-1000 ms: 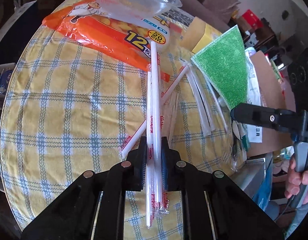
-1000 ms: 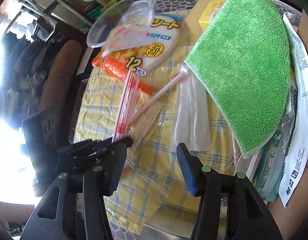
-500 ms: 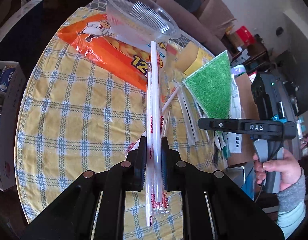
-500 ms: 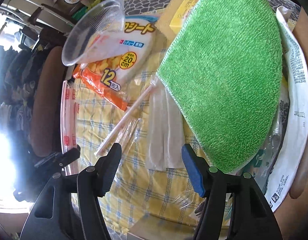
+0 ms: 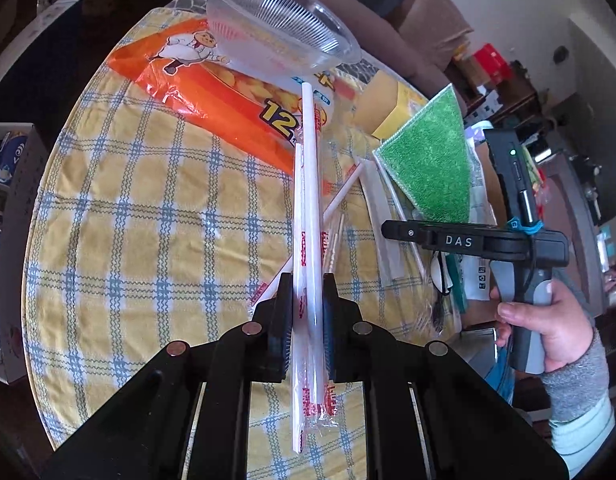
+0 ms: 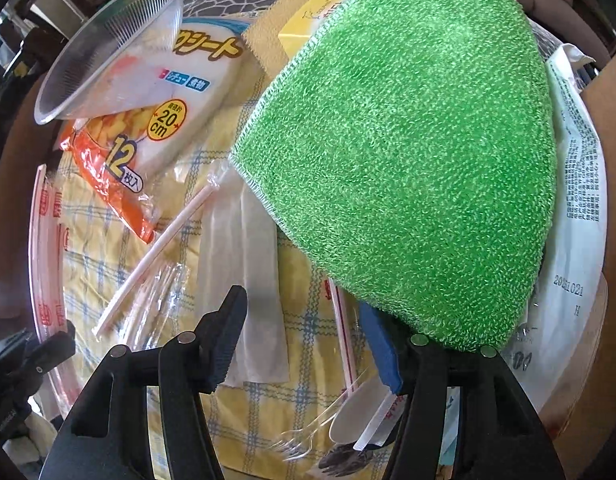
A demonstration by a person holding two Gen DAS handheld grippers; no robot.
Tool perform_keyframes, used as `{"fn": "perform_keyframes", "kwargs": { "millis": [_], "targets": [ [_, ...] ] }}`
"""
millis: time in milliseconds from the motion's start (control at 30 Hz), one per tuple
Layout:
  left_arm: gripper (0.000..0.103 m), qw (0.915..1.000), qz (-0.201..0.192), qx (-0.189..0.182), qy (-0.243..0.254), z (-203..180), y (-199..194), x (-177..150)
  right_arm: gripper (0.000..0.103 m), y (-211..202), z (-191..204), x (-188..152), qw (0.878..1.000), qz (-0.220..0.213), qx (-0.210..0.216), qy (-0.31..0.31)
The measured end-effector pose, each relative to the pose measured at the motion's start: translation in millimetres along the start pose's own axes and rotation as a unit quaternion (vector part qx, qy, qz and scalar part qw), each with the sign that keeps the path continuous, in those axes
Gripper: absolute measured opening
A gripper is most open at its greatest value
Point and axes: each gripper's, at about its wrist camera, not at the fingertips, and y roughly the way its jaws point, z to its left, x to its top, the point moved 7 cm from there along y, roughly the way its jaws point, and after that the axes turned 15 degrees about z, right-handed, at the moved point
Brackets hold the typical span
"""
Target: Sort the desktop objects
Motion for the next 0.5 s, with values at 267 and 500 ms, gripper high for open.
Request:
{"fn": "perform_keyframes", "kwargs": {
  "millis": [267,500],
  "targets": [
    [0.012,0.9988,0.0,0.045,0.018,-0.5,11.2,11.8,0.011,-11.4,9.8,-14.9,0.997,-0.024,0.062,-0.033],
    [0.012,0.9981,0.032,0.049,0.017,2.8,40.4,6.7,0.011,-21.4,10.6,-28.5,0.977,-0.021,0.213,0.016]
  ]
}}
